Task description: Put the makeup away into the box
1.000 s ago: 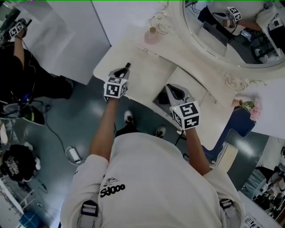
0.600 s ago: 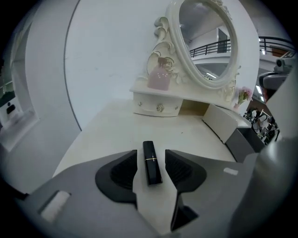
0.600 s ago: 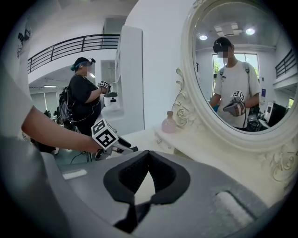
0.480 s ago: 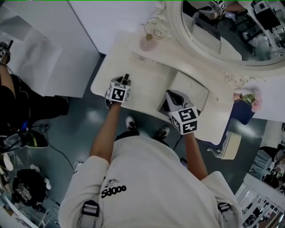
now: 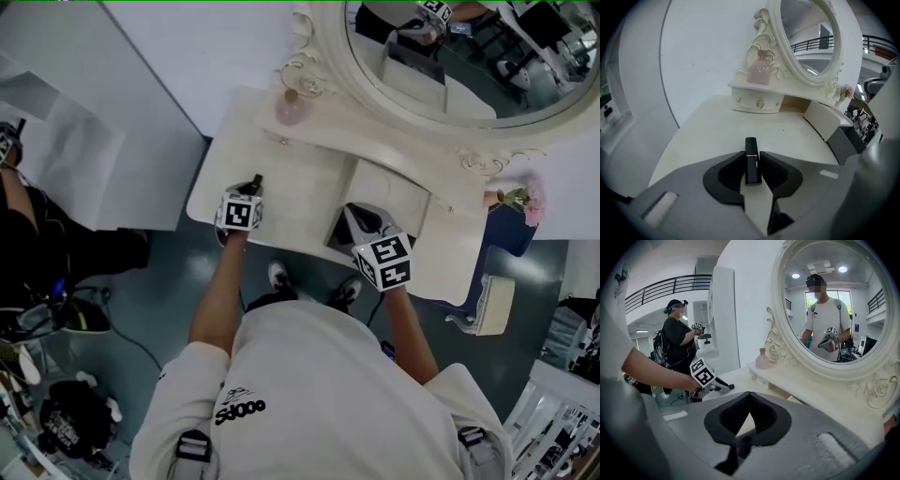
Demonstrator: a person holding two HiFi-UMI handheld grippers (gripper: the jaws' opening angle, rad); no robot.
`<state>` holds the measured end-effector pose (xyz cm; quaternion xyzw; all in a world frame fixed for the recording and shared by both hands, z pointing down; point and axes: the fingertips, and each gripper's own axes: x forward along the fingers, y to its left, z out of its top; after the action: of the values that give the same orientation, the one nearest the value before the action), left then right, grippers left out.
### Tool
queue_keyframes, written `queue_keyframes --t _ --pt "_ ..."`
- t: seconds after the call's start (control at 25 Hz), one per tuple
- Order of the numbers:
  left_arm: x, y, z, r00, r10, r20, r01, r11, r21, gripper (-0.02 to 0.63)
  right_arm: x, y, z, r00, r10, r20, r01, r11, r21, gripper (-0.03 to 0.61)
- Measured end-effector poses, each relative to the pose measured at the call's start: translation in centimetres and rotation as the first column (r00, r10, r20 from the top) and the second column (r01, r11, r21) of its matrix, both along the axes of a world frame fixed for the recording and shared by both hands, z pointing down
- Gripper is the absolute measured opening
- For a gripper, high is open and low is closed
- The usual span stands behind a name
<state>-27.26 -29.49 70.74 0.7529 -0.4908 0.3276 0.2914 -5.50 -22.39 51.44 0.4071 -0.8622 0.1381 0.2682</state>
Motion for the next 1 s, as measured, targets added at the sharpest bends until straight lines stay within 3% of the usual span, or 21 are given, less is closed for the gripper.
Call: queue_keyframes --t 0.28,0.52,0.72,1.0 --pt "3.8 -2.4 -9.3 0.997 0.024 -0.078 -0.008 0.982 0.191 0.118 4.4 -0.3 -2.2 1.0 0.011 0.002 -0.011 0.999 0.041 0.002" --pt "12.3 -2.9 -17.8 0.966 0.229 -0.124 -0.173 0.921 0.35 0.118 8.3 -0.6 -4.2 0.999 0.048 0.009 -0.048 0.995 0.092 0.002" --pt "20.8 -1.4 -21.5 0.877 0.472 -0.087 -0.401 0.82 0.409 0.118 11.7 -0.1 -4.9 0.995 0.103 0.013 -0.104 0.988 0.11 0.002" --pt "30.5 2.5 -21.5 0.721 0.691 -0.044 -0.629 0.68 0.377 0.118 16.7 1.7 -4.9 0.977 0.21 0.02 -0.211 0.971 0.108 0.002"
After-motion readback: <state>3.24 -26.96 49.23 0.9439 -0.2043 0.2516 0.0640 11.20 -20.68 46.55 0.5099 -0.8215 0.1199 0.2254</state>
